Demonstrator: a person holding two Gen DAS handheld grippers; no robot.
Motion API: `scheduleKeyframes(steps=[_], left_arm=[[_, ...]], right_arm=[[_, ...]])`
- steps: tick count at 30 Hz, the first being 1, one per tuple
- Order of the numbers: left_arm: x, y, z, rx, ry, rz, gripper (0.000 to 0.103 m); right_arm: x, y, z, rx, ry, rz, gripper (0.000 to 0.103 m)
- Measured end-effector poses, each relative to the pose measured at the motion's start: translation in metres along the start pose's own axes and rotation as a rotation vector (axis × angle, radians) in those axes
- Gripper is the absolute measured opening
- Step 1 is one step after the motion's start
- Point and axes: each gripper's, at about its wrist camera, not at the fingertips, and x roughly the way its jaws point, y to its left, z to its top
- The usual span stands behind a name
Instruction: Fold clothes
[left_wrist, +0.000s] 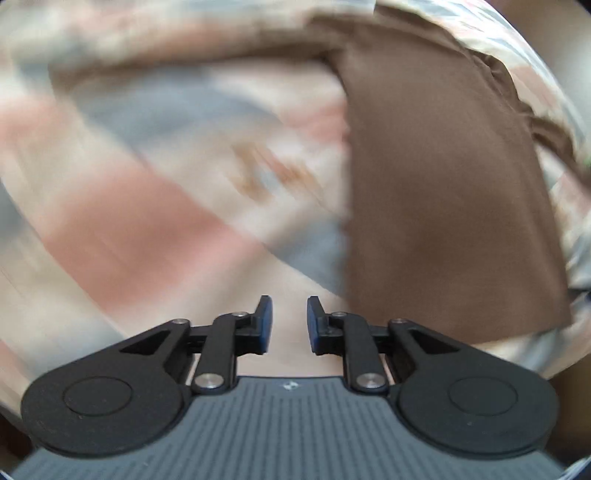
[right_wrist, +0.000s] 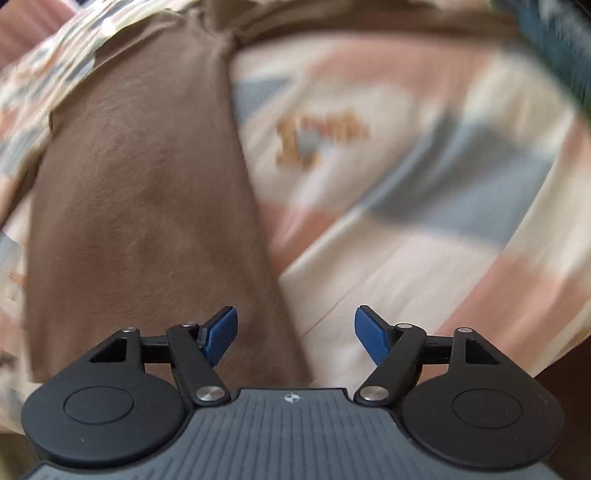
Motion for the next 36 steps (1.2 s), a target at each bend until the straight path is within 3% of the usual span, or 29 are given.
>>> scheduleKeyframes(steps=[3, 7, 9, 11, 14, 16, 18, 19, 21, 23, 27, 29, 32, 35, 36], left_arm=[[-0.002, 0.041, 0.022, 0.283, -0.094, 0.25, 0.026], [0.044, 0.104, 0.054, 0.667, -0.151, 0.568, 0.026], [0.071, 0.133, 0.064, 0.883, -0.172, 0.684, 0.028], [0.099, 0.155, 0.068, 1.098, -0.183, 0.73, 0.033], [0.14, 0.176, 0.063, 1.386, -0.182, 0.743, 0.034], [0.159, 0.183, 0.055, 1.539, -0.179, 0.701, 0.035], [0.169, 0.19, 0.048, 1.664, -0.173, 0.64, 0.029], [0.166, 0.191, 0.053, 1.65, -0.149, 0.586, 0.007], [0.15, 0.19, 0.08, 1.481, -0.088, 0.447, 0.003], [0.116, 0.196, 0.124, 1.175, -0.038, 0.256, 0.002], [0.036, 0.26, 0.207, 0.45, 0.005, -0.27, 0.002], [0.019, 0.298, 0.219, 0.171, -0.004, -0.424, 0.002], [0.029, 0.337, 0.21, -0.095, 0.054, -0.385, 0.003], [0.073, 0.362, 0.173, -0.271, 0.238, -0.23, 0.009], [0.084, 0.368, 0.155, -0.342, 0.291, -0.229, 0.011]], right_arm=[[-0.008, 0.015, 0.015, 0.046, -0.016, -0.017, 0.072], [-0.002, 0.054, 0.031, 0.139, -0.003, 0.005, 0.074], [0.006, 0.078, 0.035, 0.161, 0.015, 0.027, 0.074], [0.02, 0.103, 0.038, 0.161, 0.04, 0.043, 0.074], [0.033, 0.131, 0.041, 0.165, 0.085, 0.049, 0.074], [0.04, 0.141, 0.043, 0.191, 0.12, 0.049, 0.074], [0.044, 0.145, 0.047, 0.236, 0.138, 0.05, 0.074], [0.044, 0.146, 0.049, 0.254, 0.14, 0.051, 0.074], [0.043, 0.148, 0.055, 0.27, 0.135, 0.046, 0.074], [0.042, 0.15, 0.062, 0.262, 0.133, 0.031, 0.075], [0.043, 0.155, 0.07, 0.253, 0.138, 0.022, 0.077], [0.044, 0.159, 0.072, 0.251, 0.143, 0.03, 0.077], [0.049, 0.17, 0.073, 0.232, 0.154, 0.045, 0.077], [0.053, 0.175, 0.071, 0.209, 0.168, 0.054, 0.08], [0.053, 0.175, 0.069, 0.204, 0.172, 0.055, 0.08]])
